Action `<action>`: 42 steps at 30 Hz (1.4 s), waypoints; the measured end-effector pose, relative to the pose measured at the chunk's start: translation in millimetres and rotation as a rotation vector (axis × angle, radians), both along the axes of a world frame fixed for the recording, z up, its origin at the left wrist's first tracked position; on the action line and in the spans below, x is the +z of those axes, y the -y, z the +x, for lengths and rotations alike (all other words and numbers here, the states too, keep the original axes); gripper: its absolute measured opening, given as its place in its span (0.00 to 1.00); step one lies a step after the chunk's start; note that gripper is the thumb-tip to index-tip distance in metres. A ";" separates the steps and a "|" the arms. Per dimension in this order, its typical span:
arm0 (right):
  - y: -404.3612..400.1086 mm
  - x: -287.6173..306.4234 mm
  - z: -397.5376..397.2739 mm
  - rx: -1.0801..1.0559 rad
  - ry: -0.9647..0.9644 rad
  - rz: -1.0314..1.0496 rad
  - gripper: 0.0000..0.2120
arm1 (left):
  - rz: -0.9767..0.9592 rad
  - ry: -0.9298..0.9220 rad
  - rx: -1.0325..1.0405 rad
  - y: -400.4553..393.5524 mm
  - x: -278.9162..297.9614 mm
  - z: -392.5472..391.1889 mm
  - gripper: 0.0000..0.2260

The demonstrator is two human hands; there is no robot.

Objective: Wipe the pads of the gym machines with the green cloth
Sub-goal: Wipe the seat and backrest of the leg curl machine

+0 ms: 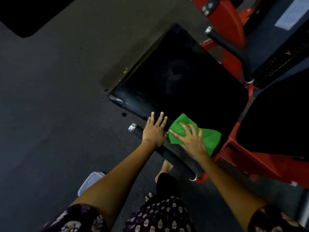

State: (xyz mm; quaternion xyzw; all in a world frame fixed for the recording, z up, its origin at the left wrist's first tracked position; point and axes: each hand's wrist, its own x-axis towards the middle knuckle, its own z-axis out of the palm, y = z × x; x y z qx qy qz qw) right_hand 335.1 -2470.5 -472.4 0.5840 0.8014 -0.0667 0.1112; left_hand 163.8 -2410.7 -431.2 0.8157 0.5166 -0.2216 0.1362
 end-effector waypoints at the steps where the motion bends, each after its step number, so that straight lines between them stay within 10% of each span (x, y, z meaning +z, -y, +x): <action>1: -3.4 2.4 -4.4 -0.010 0.000 0.010 0.49 | 0.015 -0.008 0.002 1.7 -1.7 -0.3 0.29; 9: 59.5 -25.3 66.6 -0.207 -0.122 -0.051 0.59 | 0.111 -0.020 -0.123 11.5 -12.4 3.0 0.30; 16: 76.6 -12.9 57.6 -0.564 -0.464 0.067 0.37 | -0.145 0.179 -0.171 34.5 -18.9 45.1 0.29; 22: 43.9 40.4 6.5 -0.851 -0.699 0.169 0.29 | -0.709 1.101 0.849 54.8 10.5 71.4 0.22; 28: -5.1 111.6 -17.0 -0.901 -1.194 -0.003 0.38 | -0.754 1.389 1.261 25.1 57.8 53.1 0.18; 35: -53.1 169.0 -4.2 -1.144 -1.618 -0.450 0.22 | -0.833 1.504 1.124 -37.5 125.0 28.6 0.15; 42: -132.0 224.9 5.9 -1.095 -1.511 0.060 0.14 | -0.449 1.390 0.995 -119.9 173.7 41.4 0.15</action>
